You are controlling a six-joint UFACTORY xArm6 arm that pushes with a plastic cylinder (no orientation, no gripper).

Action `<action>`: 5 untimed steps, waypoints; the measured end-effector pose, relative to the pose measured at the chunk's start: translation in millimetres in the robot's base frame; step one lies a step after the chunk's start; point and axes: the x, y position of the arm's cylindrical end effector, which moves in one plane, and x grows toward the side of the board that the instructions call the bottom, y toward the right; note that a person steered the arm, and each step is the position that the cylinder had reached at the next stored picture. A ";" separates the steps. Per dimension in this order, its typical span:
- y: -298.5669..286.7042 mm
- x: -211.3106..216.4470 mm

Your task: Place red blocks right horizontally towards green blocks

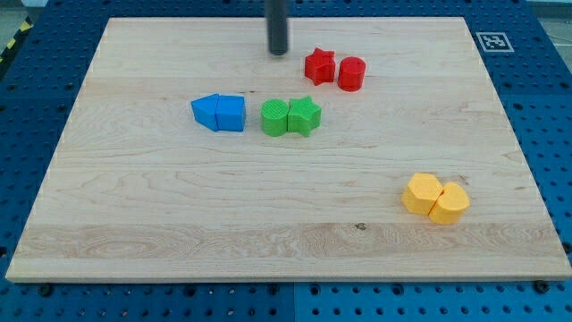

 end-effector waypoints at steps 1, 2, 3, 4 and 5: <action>48.1 24.2; 82.2 59.8; 89.3 59.6; 76.8 35.5; 46.5 24.0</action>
